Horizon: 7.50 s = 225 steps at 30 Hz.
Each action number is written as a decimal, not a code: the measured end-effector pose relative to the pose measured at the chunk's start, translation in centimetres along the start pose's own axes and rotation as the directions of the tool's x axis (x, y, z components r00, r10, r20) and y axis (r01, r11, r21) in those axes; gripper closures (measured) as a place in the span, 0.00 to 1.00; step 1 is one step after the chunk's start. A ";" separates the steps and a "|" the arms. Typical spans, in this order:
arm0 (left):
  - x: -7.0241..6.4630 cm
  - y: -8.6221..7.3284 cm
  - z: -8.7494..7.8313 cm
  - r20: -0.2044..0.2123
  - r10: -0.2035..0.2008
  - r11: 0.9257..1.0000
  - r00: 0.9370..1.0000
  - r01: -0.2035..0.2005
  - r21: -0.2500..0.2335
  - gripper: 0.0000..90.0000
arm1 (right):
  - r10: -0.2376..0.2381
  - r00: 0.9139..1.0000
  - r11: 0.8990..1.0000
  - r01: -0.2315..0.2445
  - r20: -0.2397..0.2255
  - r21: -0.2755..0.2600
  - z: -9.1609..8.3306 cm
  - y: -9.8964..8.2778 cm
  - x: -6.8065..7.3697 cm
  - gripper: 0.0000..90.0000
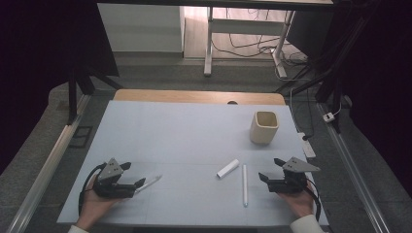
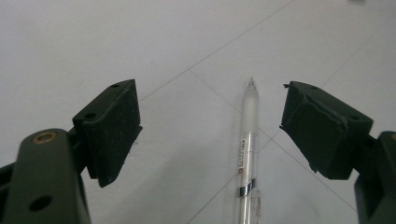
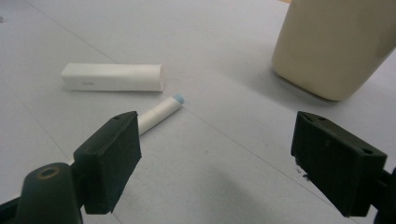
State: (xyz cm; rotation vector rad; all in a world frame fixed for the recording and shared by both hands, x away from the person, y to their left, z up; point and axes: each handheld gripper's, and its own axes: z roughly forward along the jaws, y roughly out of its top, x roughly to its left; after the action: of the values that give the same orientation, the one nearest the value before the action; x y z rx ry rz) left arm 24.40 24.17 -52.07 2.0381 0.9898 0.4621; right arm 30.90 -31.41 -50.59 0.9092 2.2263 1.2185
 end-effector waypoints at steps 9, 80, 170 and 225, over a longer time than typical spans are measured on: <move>-0.1 -0.1 -0.5 -0.011 -0.015 1.000 1.000 0.015 -0.017 0.21 | 0.026 0.999 1.000 -0.026 -0.024 -0.007 -0.2 -0.2 -0.2 0.19; -0.5 0.0 0.6 -0.004 0.032 0.999 0.999 -0.032 0.004 0.21 | 0.136 0.982 0.991 -0.137 0.134 -0.005 1.5 2.4 -4.6 0.70; -0.7 -0.2 0.9 -0.024 0.061 0.998 0.998 -0.060 0.030 0.22 | 0.143 0.953 0.986 -0.162 0.267 0.050 8.2 3.9 -11.8 1.00; -0.6 -0.3 0.9 -0.032 0.064 0.997 0.997 -0.063 0.038 0.22 | 0.133 0.976 0.985 -0.149 0.171 0.083 10.9 6.1 -8.9 1.00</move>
State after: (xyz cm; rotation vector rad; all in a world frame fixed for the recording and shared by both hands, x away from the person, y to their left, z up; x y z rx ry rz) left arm 24.43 23.31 -52.85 2.1058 0.9616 0.5159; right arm 46.01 -29.31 -50.40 1.1795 2.1334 1.0614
